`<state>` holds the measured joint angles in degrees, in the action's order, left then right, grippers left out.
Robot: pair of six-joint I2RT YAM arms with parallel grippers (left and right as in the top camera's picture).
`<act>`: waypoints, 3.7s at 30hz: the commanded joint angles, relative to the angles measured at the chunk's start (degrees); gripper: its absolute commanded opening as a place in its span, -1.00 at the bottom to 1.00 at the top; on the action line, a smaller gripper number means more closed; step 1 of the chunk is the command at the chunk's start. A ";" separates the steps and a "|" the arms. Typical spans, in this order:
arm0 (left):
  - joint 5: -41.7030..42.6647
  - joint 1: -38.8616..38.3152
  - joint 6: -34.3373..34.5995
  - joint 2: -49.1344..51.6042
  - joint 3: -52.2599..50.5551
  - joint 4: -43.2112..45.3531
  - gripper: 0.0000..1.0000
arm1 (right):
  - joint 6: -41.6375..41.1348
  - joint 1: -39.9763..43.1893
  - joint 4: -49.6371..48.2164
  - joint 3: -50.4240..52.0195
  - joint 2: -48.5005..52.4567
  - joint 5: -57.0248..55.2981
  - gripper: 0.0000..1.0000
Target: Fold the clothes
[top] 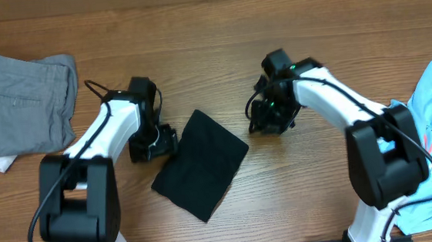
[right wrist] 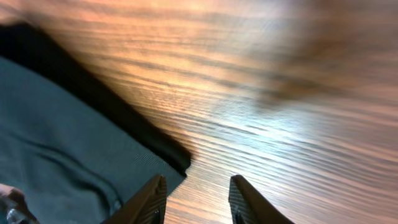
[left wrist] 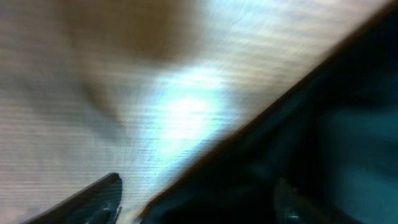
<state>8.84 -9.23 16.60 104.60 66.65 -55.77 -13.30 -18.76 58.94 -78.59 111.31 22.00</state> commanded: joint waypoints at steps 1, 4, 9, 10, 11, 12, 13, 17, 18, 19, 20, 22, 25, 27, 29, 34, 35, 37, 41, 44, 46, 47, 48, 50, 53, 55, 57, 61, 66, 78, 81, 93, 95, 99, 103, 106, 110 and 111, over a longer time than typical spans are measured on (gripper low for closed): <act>2.45 0.57 -2.45 -6.58 2.64 4.74 1.00 | 0.87 2.08 1.92 -4.90 -8.31 -6.45 -0.20; 7.48 0.61 -8.41 -7.23 2.62 9.68 1.00 | 0.68 3.21 2.25 -5.18 -11.96 -6.58 -0.07; 15.13 0.59 -12.85 -4.02 2.62 14.97 1.00 | 0.70 3.74 3.54 -5.11 -13.75 -6.58 -0.05; 17.09 0.59 -13.90 -2.91 2.62 15.32 1.00 | 0.70 3.74 3.69 -5.05 -13.75 -6.58 -0.05; 18.27 0.59 -14.45 -1.70 2.62 15.50 1.00 | 0.70 3.74 3.85 -5.05 -13.75 -6.58 -0.06; 18.69 0.59 -14.82 -0.63 2.62 15.54 1.00 | 0.70 3.74 3.96 -5.05 -13.75 -6.58 -0.06; 19.04 0.59 -15.10 0.90 2.62 15.54 1.00 | 0.68 3.74 4.02 -5.05 -13.75 -6.58 -0.06; 22.60 0.57 -17.55 6.34 2.62 15.41 1.00 | 0.68 3.74 4.28 -5.05 -13.75 -6.58 -0.05; 24.26 0.57 -18.38 7.52 2.62 15.30 1.00 | 0.70 3.74 4.28 -5.05 -13.75 -6.58 -0.05; 25.75 0.52 -18.62 8.85 2.62 15.19 1.00 | 0.70 3.74 4.26 -5.05 -13.75 -6.60 -0.05; 27.08 0.50 -18.91 9.99 2.62 15.04 1.00 | 0.70 3.74 4.24 -5.07 -13.75 -6.64 -0.05; 31.04 0.24 -19.91 12.11 2.62 14.03 0.94 | 0.70 3.74 4.26 -5.05 -13.75 -7.06 -0.05; 35.17 -0.90 -22.49 14.29 2.62 11.45 0.49 | 0.70 3.74 4.26 -5.05 -13.75 -7.45 -0.05; 34.49 -1.73 -23.08 15.02 2.62 10.16 0.24 | 0.70 3.74 4.28 -5.05 -13.75 -7.52 -0.05; 31.98 -2.12 -23.06 15.28 2.62 9.35 -0.05 | 0.70 3.74 4.37 -5.05 -13.75 -7.67 -0.05; 28.06 -1.64 -23.04 15.23 2.67 10.19 -0.74 | 0.72 3.74 4.96 -5.05 -13.75 -8.50 -0.05; 28.04 -1.25 -23.04 15.17 2.91 10.64 -0.84 | 0.70 3.74 5.07 -5.05 -13.75 -8.74 -0.05; 28.00 -0.35 -23.02 14.80 4.09 10.75 -0.92 | 0.70 3.74 5.14 -5.05 -13.75 -9.42 -0.05; 27.12 4.46 -20.65 10.47 9.20 9.86 -0.92 | 0.70 3.74 6.23 -5.05 -13.75 -12.07 -0.05; 23.08 8.31 -17.81 5.53 11.76 9.86 -0.92 | 0.70 3.74 7.08 -5.05 -13.75 -13.64 -0.06; 20.02 11.10 -16.83 1.68 13.31 9.90 -0.92 | 0.70 3.74 7.39 -5.05 -13.75 -14.53 -0.05; 18.47 12.79 -16.50 -0.42 14.25 9.97 -0.92 | 0.70 3.74 7.41 -5.05 -13.75 -14.73 -0.05; 17.00 14.64 -16.35 -2.54 15.32 10.16 -0.92 | 0.70 3.74 7.41 -5.07 -13.75 -14.71 -0.05; 14.38 17.81 -15.50 -5.75 16.96 11.47 -0.91 | 0.70 3.74 7.41 -5.05 -13.75 -14.69 -0.05; 9.90 23.10 -14.86 -9.57 18.88 16.33 -0.92 | 0.68 3.74 7.41 -5.05 -13.75 -14.69 -0.05; 7.78 26.18 -14.86 -10.78 19.19 20.15 -0.85 | 0.68 3.74 7.43 -5.05 -13.75 -14.69 -0.05; 7.04 30.29 -14.88 -10.58 19.19 24.00 -0.84 | 0.68 3.74 7.45 -5.05 -13.75 -14.69 -0.05; 7.02 34.12 -14.86 -8.70 19.17 28.02 -0.86 | 0.68 3.74 7.52 -5.05 -13.75 -14.69 -0.05; 6.80 37.42 -14.88 -7.04 19.17 32.81 -0.85 | 0.66 3.74 7.89 -5.05 -13.75 -14.69 -0.05; 1.38 41.66 -14.86 -4.81 19.17 36.83 -0.83 | -0.44 3.74 7.85 -5.05 -13.75 -14.69 -0.05; 0.74 42.29 -14.86 -3.21 19.17 38.01 -0.84 | -0.44 3.74 7.85 -5.07 -13.75 -14.69 -0.04; -8.20 45.38 -13.70 5.92 19.17 51.41 -0.59 | -0.44 3.74 7.85 -5.07 -13.75 -14.69 -0.05; -11.10 46.66 -11.87 7.61 19.17 54.93 0.47 | -0.42 3.74 7.85 -5.05 -13.75 -14.69 -0.06; -10.80 49.96 -10.97 8.98 19.19 55.45 0.99 | -0.42 3.74 7.91 -5.05 -13.75 -14.69 -0.06; -10.67 52.33 -10.75 7.65 20.15 50.45 1.00 | -0.39 3.74 7.91 -5.05 -13.75 -14.69 -0.06; -9.70 52.72 -10.80 5.05 21.44 47.23 1.00 | -0.37 3.74 8.09 -5.05 -13.75 -14.69 -0.06; -2.91 51.80 -10.10 -0.24 22.18 46.64 1.00 | -0.37 3.74 8.07 -5.05 -13.75 -14.69 0.18; -1.03 51.10 -9.51 -1.75 22.27 46.73 1.00 | -0.37 3.74 8.00 -5.07 -13.75 -14.69 0.33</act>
<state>1.78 43.66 4.93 110.06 85.76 -9.56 -13.85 -15.03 67.05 -82.91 97.78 7.84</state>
